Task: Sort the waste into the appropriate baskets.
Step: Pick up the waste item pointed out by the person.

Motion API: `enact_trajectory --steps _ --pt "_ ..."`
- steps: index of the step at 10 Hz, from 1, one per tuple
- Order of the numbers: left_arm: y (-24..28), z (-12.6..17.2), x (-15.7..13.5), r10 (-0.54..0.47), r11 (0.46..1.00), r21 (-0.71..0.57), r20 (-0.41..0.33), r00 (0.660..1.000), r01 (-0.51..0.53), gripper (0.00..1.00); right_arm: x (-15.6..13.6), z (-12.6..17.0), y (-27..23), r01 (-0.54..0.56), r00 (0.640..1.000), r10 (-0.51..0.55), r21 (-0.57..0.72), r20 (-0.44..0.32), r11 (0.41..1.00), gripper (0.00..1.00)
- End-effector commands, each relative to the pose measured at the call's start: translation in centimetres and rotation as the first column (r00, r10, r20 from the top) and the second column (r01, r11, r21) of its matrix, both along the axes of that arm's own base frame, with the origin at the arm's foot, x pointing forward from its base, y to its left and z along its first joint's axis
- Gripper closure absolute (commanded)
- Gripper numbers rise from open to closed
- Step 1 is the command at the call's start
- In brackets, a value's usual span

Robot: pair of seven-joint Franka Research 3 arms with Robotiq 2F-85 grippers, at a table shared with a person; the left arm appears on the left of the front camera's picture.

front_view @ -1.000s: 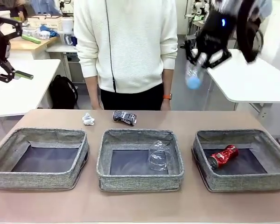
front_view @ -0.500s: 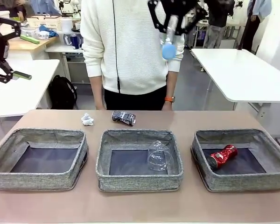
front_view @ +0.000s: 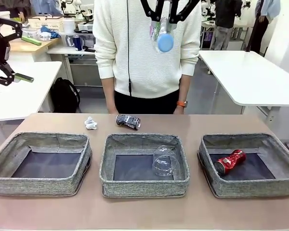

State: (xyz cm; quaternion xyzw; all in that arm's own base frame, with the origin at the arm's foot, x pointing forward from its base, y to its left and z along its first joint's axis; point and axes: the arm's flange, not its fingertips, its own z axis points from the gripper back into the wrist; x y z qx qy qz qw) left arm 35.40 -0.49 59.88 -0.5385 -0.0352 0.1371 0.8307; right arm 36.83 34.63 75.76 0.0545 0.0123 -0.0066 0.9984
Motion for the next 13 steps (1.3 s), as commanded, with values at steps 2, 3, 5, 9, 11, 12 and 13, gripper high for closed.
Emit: enact_trajectory --steps 2,3,5,9,11,12,13 --pt "0.17 0.08 -0.17 -0.012 1.000 0.007 0.002 1.000 0.012 0.00 -1.08 0.18 1.74 0.019 1.000 -0.019 0.010 0.005 1.000 0.81" --pt "0.17 0.08 -0.17 -0.012 1.000 0.007 0.002 1.000 0.012 0.00 -1.42 0.31 1.99 0.022 1.000 -0.022 0.029 0.010 0.999 0.81" --pt "0.17 0.08 -0.17 -0.012 1.000 0.007 0.002 1.000 0.012 0.00 -1.05 0.03 1.21 -0.016 1.000 0.016 0.006 0.001 1.000 0.81" --pt "0.17 0.08 -0.17 -0.012 1.000 0.007 0.002 1.000 0.012 0.00 -1.05 0.03 1.21 -0.016 1.000 0.016 0.006 0.001 1.000 0.81" --pt "0.17 0.08 -0.17 -0.012 1.000 0.007 0.002 1.000 0.012 0.00 -1.05 0.03 1.21 -0.016 1.000 0.016 0.006 0.001 1.000 0.81" --pt "0.17 0.08 -0.17 -0.012 1.000 0.007 0.002 1.000 0.012 0.00 -1.05 0.03 1.21 -0.016 1.000 0.016 0.006 0.001 1.000 0.81" --pt "0.17 0.08 -0.17 -0.012 1.000 0.007 0.002 1.000 0.012 0.00 -1.05 0.03 1.21 -0.016 1.000 0.016 0.006 0.001 1.000 0.81"
